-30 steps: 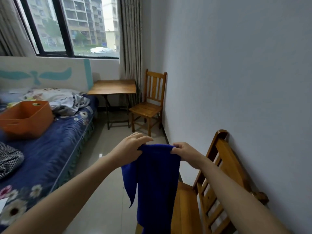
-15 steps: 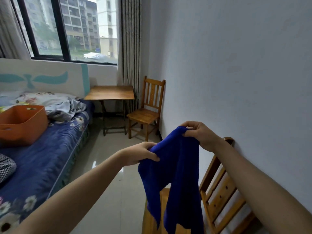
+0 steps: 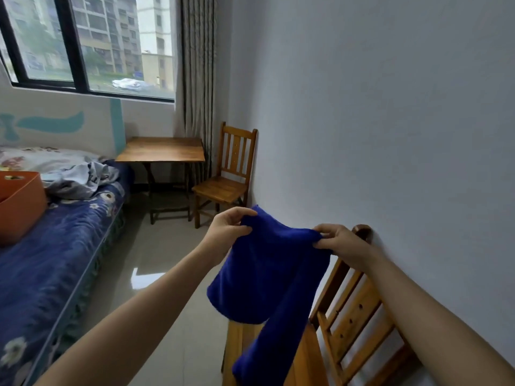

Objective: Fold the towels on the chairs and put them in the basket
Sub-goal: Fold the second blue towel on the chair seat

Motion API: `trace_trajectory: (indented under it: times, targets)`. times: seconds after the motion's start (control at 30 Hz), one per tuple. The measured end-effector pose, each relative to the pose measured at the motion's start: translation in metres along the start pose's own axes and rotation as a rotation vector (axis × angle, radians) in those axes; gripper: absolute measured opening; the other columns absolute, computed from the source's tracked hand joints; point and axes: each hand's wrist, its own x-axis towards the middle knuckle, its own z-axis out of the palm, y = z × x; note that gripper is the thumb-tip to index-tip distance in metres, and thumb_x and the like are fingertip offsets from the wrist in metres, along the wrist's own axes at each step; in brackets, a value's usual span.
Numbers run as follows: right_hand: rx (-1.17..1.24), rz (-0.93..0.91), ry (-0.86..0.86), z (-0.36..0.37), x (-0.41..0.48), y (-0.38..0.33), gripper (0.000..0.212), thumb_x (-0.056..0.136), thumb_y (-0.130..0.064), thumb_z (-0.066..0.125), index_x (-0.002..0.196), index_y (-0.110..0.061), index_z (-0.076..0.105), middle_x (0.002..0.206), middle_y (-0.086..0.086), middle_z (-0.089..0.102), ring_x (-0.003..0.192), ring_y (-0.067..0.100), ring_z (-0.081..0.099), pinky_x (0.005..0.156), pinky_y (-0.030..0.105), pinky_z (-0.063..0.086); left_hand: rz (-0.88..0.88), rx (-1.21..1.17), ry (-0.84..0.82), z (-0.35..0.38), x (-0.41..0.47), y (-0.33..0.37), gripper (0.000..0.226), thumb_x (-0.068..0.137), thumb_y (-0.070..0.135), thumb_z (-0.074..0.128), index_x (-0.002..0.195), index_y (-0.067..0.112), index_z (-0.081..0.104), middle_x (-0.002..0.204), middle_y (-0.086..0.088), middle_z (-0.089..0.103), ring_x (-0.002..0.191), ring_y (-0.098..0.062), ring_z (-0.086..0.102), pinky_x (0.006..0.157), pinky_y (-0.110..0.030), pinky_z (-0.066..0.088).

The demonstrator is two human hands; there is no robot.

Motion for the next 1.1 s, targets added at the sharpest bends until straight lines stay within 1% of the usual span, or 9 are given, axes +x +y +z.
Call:
trace_trajectory:
  times: [0.17, 0.23, 0.37, 0.47, 0.57, 0.63, 0.7, 0.9, 1.1]
  targets:
    - [-0.01, 0.1, 0.02, 0.024, 0.006, 0.01, 0.033, 0.092, -0.02, 0.056, 0.123, -0.023, 0.047, 0.116, 0.005, 0.059, 0.107, 0.02, 0.058, 0.094, 0.031, 0.049, 0.161, 0.543, -0.198, 0.02, 0.002, -0.002, 0.041, 0.085, -0.011, 0.048, 0.086, 0.026, 0.066, 0.095, 0.013, 0.063, 0.095, -0.005, 0.059, 0.072, -0.01, 0.05]
    - [0.048, 0.07, 0.045, 0.031, 0.01, 0.008, 0.038, 0.092, -0.024, 0.056, 0.128, -0.025, 0.043, 0.12, 0.001, 0.057, 0.112, 0.019, 0.055, 0.096, 0.033, 0.047, 0.183, 0.648, -0.277, 0.026, 0.0, -0.009, 0.041, 0.086, -0.01, 0.047, 0.087, 0.027, 0.065, 0.095, 0.015, 0.061, 0.095, -0.002, 0.058, 0.074, -0.009, 0.049]
    - [-0.012, 0.009, -0.004, 0.038, 0.013, 0.009, 0.031, 0.093, -0.018, 0.054, 0.124, -0.022, 0.05, 0.115, -0.001, 0.061, 0.107, 0.015, 0.058, 0.087, 0.026, 0.05, 0.213, 0.718, -0.346, 0.028, 0.0, -0.016, 0.045, 0.085, -0.011, 0.046, 0.084, 0.03, 0.064, 0.094, 0.01, 0.062, 0.094, -0.002, 0.059, 0.079, -0.012, 0.047]
    - [-0.127, -0.036, 0.023, 0.039, 0.013, 0.009, 0.012, 0.092, -0.015, 0.055, 0.1, -0.015, 0.064, 0.094, 0.0, 0.067, 0.091, 0.014, 0.062, 0.078, 0.022, 0.05, 0.183, 0.695, -0.342, 0.024, -0.001, -0.018, 0.047, 0.084, -0.012, 0.046, 0.082, 0.032, 0.064, 0.092, 0.013, 0.062, 0.085, 0.008, 0.059, 0.072, -0.006, 0.048]
    - [-0.147, -0.085, 0.075, 0.035, 0.016, 0.003, 0.01, 0.091, -0.011, 0.056, 0.089, -0.014, 0.065, 0.083, 0.0, 0.066, 0.082, 0.013, 0.06, 0.073, 0.022, 0.048, 0.096, 0.652, -0.345, 0.017, -0.002, -0.025, 0.04, 0.083, -0.008, 0.052, 0.102, 0.026, 0.06, 0.103, 0.001, 0.063, 0.09, -0.01, 0.064, 0.077, -0.022, 0.055]
    - [-0.151, -0.113, 0.082, 0.028, 0.019, -0.003, 0.011, 0.091, -0.009, 0.055, 0.088, -0.013, 0.064, 0.084, 0.001, 0.066, 0.082, 0.014, 0.06, 0.076, 0.026, 0.049, 0.0, 0.643, -0.365, 0.011, -0.003, -0.032, 0.044, 0.082, -0.003, 0.059, 0.116, 0.023, 0.051, 0.109, -0.005, 0.06, 0.095, -0.021, 0.064, 0.084, -0.034, 0.055]
    - [-0.103, -0.117, 0.059, 0.018, 0.02, -0.009, 0.011, 0.092, -0.007, 0.052, 0.09, -0.011, 0.062, 0.087, 0.004, 0.065, 0.085, 0.016, 0.061, 0.081, 0.029, 0.051, -0.064, 0.682, -0.382, 0.002, -0.003, -0.04, 0.042, 0.082, -0.001, 0.06, 0.117, 0.021, 0.049, 0.111, -0.007, 0.058, 0.099, -0.022, 0.062, 0.087, -0.037, 0.054]
    - [-0.037, -0.108, 0.13, -0.026, 0.015, -0.008, 0.014, 0.096, -0.007, 0.044, 0.097, -0.005, 0.057, 0.091, 0.008, 0.063, 0.084, 0.017, 0.062, 0.073, 0.019, 0.055, -0.169, 0.789, -0.365, -0.036, 0.001, -0.054, 0.02, 0.084, 0.002, 0.059, 0.098, 0.016, 0.058, 0.095, -0.003, 0.064, 0.09, -0.016, 0.064, 0.081, -0.028, 0.054]
    - [-0.078, -0.066, 0.123, -0.049, 0.014, 0.012, 0.017, 0.097, -0.008, 0.042, 0.102, -0.001, 0.057, 0.096, 0.013, 0.063, 0.09, 0.022, 0.062, 0.077, 0.024, 0.055, -0.2, 1.023, -0.372, -0.057, 0.021, -0.057, 0.012, 0.085, 0.009, 0.06, 0.091, 0.019, 0.06, 0.094, -0.001, 0.063, 0.09, -0.013, 0.062, 0.083, -0.026, 0.051]
